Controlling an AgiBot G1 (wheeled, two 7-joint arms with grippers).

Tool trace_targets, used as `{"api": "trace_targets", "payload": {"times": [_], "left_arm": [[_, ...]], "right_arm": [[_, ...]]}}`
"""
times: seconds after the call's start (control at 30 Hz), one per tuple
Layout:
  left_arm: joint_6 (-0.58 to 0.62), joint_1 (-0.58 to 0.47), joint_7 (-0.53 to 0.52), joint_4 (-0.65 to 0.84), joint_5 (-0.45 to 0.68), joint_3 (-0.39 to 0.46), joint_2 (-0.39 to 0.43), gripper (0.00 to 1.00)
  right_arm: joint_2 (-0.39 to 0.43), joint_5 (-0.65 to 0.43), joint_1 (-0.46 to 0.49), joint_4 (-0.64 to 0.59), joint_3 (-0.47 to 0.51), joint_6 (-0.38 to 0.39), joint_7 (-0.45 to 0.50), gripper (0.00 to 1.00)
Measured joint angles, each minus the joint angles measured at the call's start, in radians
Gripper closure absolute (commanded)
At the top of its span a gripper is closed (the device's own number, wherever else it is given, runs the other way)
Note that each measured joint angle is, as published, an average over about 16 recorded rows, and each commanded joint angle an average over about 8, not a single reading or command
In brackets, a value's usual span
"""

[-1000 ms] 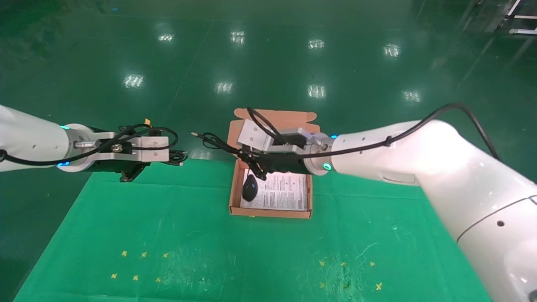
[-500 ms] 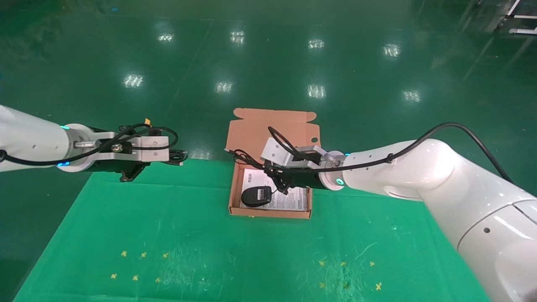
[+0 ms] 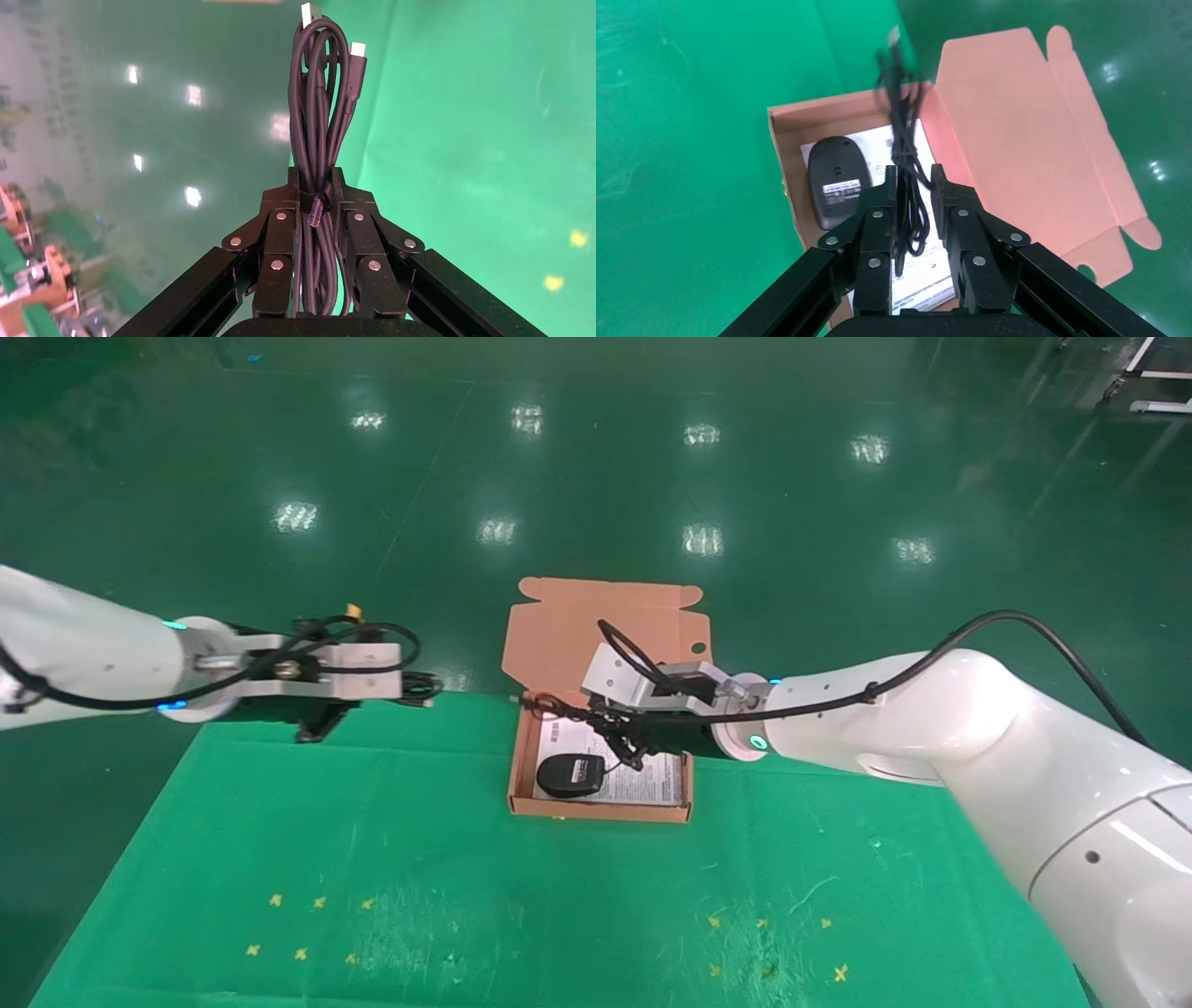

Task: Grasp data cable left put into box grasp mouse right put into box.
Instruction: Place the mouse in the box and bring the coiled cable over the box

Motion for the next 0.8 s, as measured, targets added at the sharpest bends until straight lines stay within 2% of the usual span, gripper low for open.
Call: {"api": "trace_targets", "payload": {"times": [0.3,0.8], "left_arm": [[-0.118,0.022,0.095,0.147,-0.048,0.004,0.122,1.00],[-0.328,0.061,0.338,0.440,-0.161,0.018,0.325,1.00]], "right_arm": [[0.086,0.008,0.008,0.045,0.007,-0.009,0.014,0.00],[0.254,-0.020,0.034,0.154,0.013,-0.002,0.092,0.00]]}}
